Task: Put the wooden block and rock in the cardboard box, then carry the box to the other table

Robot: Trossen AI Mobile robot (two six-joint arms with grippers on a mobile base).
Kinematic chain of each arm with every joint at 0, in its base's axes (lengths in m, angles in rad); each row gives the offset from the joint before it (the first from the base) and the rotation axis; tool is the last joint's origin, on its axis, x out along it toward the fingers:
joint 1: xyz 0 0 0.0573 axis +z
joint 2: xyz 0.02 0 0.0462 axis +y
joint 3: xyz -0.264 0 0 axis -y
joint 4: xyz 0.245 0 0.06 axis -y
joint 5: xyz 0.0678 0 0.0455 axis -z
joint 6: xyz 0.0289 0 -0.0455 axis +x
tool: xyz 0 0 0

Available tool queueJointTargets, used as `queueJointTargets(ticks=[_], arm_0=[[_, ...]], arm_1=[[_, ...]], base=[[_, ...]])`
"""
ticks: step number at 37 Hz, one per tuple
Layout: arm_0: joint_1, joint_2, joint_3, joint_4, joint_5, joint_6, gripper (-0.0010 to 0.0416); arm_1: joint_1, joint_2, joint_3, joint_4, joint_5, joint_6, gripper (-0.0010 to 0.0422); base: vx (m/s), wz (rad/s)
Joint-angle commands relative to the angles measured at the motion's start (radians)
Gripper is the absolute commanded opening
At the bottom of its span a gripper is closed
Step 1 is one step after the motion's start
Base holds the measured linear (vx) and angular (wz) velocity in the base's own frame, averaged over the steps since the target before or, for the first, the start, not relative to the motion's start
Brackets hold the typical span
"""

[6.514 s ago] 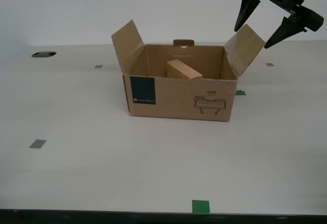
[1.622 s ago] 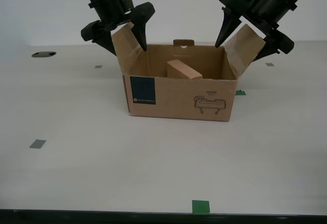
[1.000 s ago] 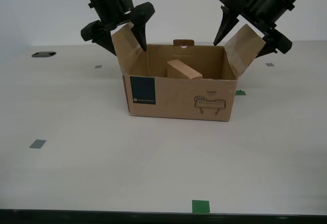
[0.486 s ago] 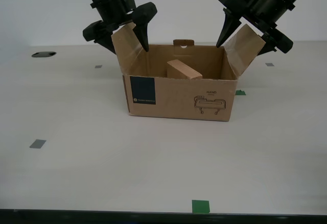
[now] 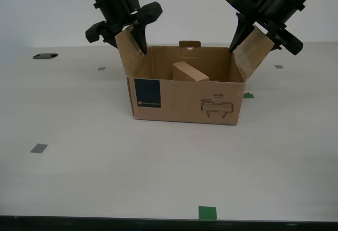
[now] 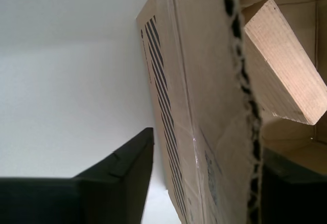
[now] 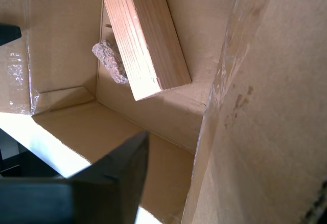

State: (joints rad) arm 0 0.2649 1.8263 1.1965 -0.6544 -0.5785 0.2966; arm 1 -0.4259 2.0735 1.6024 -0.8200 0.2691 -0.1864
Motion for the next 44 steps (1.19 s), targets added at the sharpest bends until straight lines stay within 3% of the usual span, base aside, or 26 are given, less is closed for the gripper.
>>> queueJointTargets(ticks=[1,6,9,38,44], arm_0=[[0.0,0.0,0.0,-0.003,0.001,0.008,0.0111],[0.0,0.0,0.0,-0.005,0.0,0.01,-0.001],[0.0,0.0,0.0,-0.003,0.0,0.01,0.0005],[0.0,0.0,0.0,-0.009,0.0,0.011,-0.0001],[0.0,-0.001,0.0,-0.013,0.0,0.011,-0.0001]], arm_1=[[-0.001,0.0,0.0,-0.004,0.001,-0.026,0.011],[-0.001,0.0,0.0,-0.003,0.001,-0.024,-0.0008],[-0.001,0.0,0.0,-0.003,0.001,-0.024,0.0001],[-0.001,0.0,-0.001,-0.004,0.002,-0.024,-0.0002],[-0.001,0.0,-0.001,-0.011,0.053,-0.024,-0.0002]], base=[[0.0,0.0],[0.0,0.0],[0.0,0.0],[0.0,0.0],[0.0,0.0]])
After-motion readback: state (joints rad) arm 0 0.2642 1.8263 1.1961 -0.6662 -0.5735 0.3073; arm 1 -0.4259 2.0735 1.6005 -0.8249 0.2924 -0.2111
